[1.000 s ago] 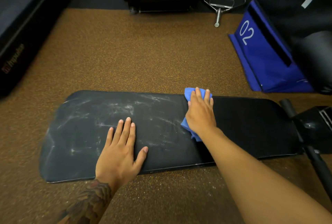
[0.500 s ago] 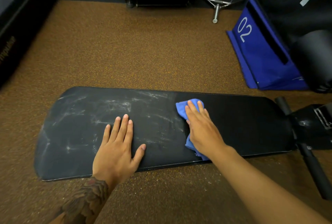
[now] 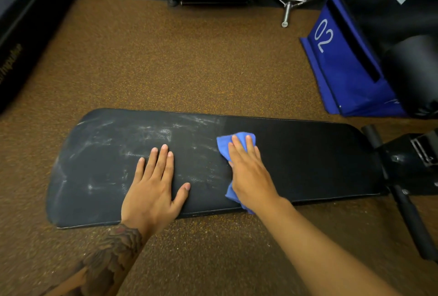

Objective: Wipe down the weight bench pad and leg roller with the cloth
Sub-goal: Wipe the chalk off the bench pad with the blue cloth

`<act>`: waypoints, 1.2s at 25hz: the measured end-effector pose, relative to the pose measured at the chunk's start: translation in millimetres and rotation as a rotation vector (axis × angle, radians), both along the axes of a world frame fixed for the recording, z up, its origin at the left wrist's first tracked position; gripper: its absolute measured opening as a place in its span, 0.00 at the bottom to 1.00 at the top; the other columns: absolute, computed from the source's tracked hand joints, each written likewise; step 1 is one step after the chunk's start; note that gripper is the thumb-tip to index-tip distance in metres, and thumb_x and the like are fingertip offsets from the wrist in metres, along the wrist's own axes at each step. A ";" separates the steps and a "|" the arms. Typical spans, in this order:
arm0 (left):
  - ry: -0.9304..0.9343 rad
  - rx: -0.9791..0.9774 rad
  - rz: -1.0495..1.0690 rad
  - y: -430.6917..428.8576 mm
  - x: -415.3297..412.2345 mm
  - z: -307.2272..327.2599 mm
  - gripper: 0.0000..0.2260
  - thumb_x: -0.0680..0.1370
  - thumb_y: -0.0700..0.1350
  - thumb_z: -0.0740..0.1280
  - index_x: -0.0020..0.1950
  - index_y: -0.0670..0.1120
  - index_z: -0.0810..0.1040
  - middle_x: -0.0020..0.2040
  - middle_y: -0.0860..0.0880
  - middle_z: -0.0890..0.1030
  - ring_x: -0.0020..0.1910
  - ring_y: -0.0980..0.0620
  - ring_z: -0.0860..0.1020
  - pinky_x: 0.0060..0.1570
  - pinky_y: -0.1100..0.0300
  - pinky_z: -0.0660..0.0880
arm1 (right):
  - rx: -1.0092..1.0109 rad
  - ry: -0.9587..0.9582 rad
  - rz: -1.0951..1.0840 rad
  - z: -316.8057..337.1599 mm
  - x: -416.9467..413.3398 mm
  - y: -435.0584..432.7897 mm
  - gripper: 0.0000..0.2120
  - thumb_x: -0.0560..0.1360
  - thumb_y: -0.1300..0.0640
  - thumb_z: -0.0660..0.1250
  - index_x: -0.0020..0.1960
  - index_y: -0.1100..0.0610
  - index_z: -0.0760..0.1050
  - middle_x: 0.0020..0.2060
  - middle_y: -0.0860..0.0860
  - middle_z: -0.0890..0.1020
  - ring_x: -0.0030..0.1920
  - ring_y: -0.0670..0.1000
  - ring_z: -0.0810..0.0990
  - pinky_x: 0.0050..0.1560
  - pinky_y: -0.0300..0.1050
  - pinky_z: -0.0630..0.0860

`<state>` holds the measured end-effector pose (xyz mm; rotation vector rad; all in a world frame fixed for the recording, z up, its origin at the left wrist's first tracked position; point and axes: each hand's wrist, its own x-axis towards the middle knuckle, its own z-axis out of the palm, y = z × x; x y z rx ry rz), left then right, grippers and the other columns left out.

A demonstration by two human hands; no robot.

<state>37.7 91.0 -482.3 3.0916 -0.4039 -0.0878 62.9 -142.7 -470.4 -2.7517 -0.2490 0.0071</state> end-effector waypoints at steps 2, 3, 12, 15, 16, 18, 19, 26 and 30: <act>-0.003 0.002 -0.006 1.3 0.1 -1.0 0.36 0.81 0.65 0.42 0.80 0.40 0.54 0.81 0.43 0.52 0.80 0.45 0.47 0.76 0.44 0.48 | -0.009 -0.007 -0.001 2.1 -8.1 -17.4 0.31 0.74 0.71 0.55 0.75 0.62 0.51 0.77 0.54 0.50 0.75 0.58 0.40 0.74 0.51 0.43; -0.006 0.002 -0.010 1.7 0.2 -1.2 0.36 0.81 0.65 0.43 0.79 0.40 0.54 0.81 0.43 0.52 0.80 0.45 0.47 0.76 0.44 0.48 | -0.026 -0.008 -0.031 2.1 -2.8 -22.7 0.31 0.74 0.71 0.55 0.75 0.62 0.50 0.77 0.54 0.49 0.75 0.58 0.40 0.74 0.51 0.43; -0.029 -0.017 -0.003 -0.5 -0.9 -0.8 0.36 0.81 0.64 0.46 0.79 0.40 0.55 0.80 0.43 0.53 0.80 0.45 0.48 0.76 0.45 0.48 | -0.028 0.001 -0.154 0.4 58.7 -0.6 0.20 0.79 0.64 0.54 0.71 0.62 0.60 0.74 0.56 0.59 0.75 0.61 0.48 0.74 0.56 0.48; -0.019 -0.013 0.002 0.4 -0.1 -0.8 0.36 0.81 0.64 0.44 0.80 0.40 0.54 0.81 0.43 0.52 0.80 0.46 0.47 0.76 0.45 0.48 | 0.028 -0.070 -0.040 -3.6 -9.5 3.9 0.23 0.75 0.68 0.60 0.70 0.64 0.64 0.72 0.58 0.64 0.74 0.63 0.53 0.73 0.59 0.54; -0.016 -0.007 0.003 0.6 0.0 -0.6 0.36 0.81 0.65 0.44 0.80 0.40 0.54 0.81 0.43 0.52 0.80 0.46 0.47 0.76 0.45 0.48 | 0.034 -0.068 -0.011 -6.5 -30.3 0.6 0.26 0.73 0.70 0.63 0.70 0.64 0.64 0.72 0.58 0.64 0.74 0.64 0.53 0.72 0.59 0.55; -0.004 -0.003 0.000 0.8 -0.1 -1.0 0.36 0.81 0.65 0.43 0.80 0.40 0.54 0.81 0.43 0.51 0.80 0.46 0.47 0.76 0.45 0.48 | 0.034 -0.082 -0.008 -11.6 -44.0 -13.0 0.29 0.71 0.72 0.66 0.70 0.64 0.64 0.72 0.58 0.64 0.74 0.63 0.54 0.71 0.59 0.55; -0.003 -0.002 0.000 1.3 0.2 -1.1 0.36 0.81 0.65 0.43 0.79 0.40 0.55 0.81 0.43 0.52 0.80 0.45 0.47 0.76 0.45 0.48 | 0.030 -0.078 -0.040 -12.0 -36.9 -17.4 0.29 0.70 0.72 0.66 0.70 0.65 0.64 0.72 0.58 0.65 0.73 0.63 0.54 0.71 0.60 0.56; -0.021 0.002 -0.007 0.8 0.2 -2.4 0.36 0.81 0.64 0.45 0.79 0.39 0.56 0.80 0.43 0.53 0.80 0.45 0.48 0.76 0.45 0.48 | -0.064 -0.021 -0.218 0.9 67.6 -1.5 0.19 0.79 0.64 0.54 0.70 0.63 0.62 0.73 0.58 0.60 0.74 0.63 0.50 0.72 0.58 0.52; -0.020 0.006 -0.013 1.5 0.0 -3.2 0.36 0.81 0.65 0.44 0.79 0.39 0.55 0.80 0.43 0.53 0.80 0.45 0.48 0.76 0.45 0.48 | -0.028 -0.059 -0.102 -3.7 28.5 -1.3 0.23 0.76 0.67 0.59 0.70 0.64 0.62 0.74 0.58 0.61 0.75 0.63 0.50 0.73 0.58 0.52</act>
